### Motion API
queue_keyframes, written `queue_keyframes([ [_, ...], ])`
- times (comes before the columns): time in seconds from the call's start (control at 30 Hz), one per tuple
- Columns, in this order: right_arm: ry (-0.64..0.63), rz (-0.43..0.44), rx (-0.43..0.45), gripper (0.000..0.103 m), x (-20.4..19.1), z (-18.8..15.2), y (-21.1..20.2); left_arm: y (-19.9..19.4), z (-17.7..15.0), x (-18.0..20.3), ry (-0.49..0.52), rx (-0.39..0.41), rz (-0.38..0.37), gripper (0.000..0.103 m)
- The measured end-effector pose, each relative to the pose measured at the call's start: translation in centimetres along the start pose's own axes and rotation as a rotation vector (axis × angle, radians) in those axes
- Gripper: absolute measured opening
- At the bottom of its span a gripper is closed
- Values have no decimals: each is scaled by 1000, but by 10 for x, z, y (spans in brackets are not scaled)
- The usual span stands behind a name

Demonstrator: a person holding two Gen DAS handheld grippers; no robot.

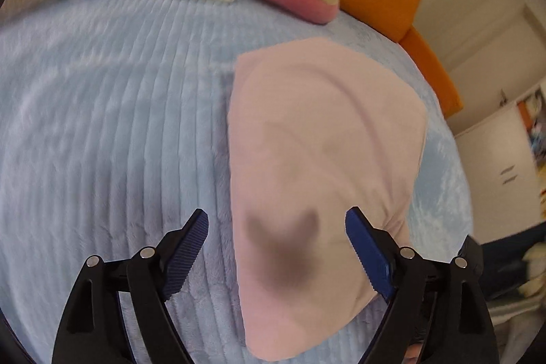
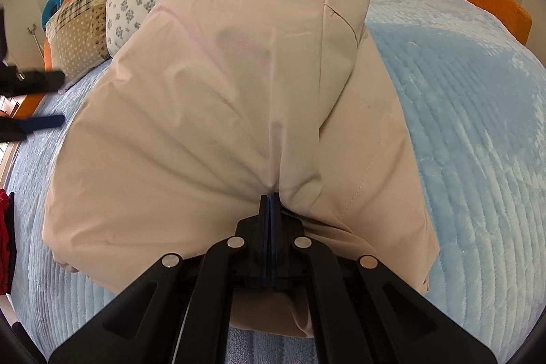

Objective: Fold large clothes

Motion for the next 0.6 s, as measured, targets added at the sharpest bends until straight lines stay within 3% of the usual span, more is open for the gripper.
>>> queue_keyframes([
  [0.17,-8,1,0,0,0,0,0,33,-9,-6,-128,-114,-180,85],
  [0.27,-9,2,3,0,0,-2,-1,52,-10,-10,-146,-116,-184,88],
  [0.4,-8,2,8,0,0,-6,-3,74,-8,-12,-205,-143,-252,93],
  [0.5,-14,12,13,0,0,-6,-5,77,-7,3,-141,-107,-205,87],
  [0.6,5,79,22,3,1,-4,-12,78,-7,6,-136,-120,-186,79],
])
Point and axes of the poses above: each gripper's, at about its wrist camera, not at the fingertips, and y roughly the way its jaws point, x to its right, z to its top, the point moved 10 cm from there along y, roughly the way its jaws point, and after that the axes turned 15 degrees about -y, right-handed, at the moved point
